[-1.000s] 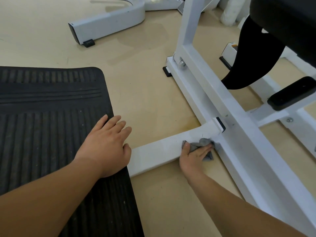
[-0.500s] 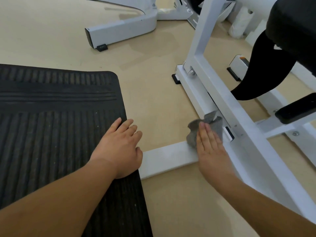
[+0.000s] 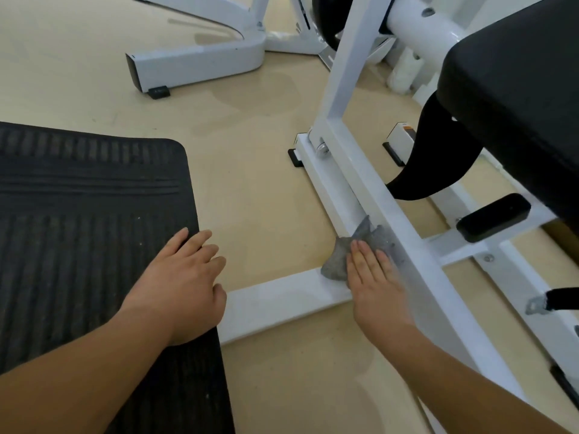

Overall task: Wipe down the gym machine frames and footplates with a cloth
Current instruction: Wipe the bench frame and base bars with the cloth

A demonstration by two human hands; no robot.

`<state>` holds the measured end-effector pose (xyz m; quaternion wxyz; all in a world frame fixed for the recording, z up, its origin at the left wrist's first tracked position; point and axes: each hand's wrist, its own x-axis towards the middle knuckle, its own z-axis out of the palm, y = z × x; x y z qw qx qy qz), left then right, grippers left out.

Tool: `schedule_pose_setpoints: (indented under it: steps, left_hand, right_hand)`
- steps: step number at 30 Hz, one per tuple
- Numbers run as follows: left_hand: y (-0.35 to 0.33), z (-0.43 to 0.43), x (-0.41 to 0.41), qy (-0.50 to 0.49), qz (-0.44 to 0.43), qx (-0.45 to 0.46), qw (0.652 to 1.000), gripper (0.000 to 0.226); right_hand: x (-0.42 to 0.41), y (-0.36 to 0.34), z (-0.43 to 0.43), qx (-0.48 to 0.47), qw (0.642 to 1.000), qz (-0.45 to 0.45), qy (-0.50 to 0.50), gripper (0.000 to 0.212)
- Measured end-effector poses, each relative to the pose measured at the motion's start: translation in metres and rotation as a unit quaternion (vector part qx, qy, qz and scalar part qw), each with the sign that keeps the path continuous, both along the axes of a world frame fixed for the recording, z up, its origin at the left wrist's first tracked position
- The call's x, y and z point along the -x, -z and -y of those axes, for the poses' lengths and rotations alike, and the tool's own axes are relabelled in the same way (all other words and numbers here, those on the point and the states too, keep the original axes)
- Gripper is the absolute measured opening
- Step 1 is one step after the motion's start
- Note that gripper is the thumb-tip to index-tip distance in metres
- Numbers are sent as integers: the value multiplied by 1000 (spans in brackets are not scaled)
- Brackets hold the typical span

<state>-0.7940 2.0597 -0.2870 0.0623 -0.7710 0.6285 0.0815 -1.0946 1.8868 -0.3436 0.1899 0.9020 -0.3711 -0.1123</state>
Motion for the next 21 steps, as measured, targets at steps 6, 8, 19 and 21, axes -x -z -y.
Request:
schedule_pose_setpoints:
  steps: [6,8,19,21]
  left_hand:
    - [2,-1,-1,-1,4,0,1000,71]
    - [4,-1,-2,-1,7,3,1000,72]
    - [-1,1,1,4,15,-15,1000,72]
    - [3,1,-2,5,11,-5,1000,72]
  right_hand:
    - [0,-15,-57,-223,968,110,26,42]
    - [3,-42,-57,-207,954,199,88,32]
    - [30,-76,19,-92,976,158,123,61]
    - [38,-54,25,-117,977,116,137,78]
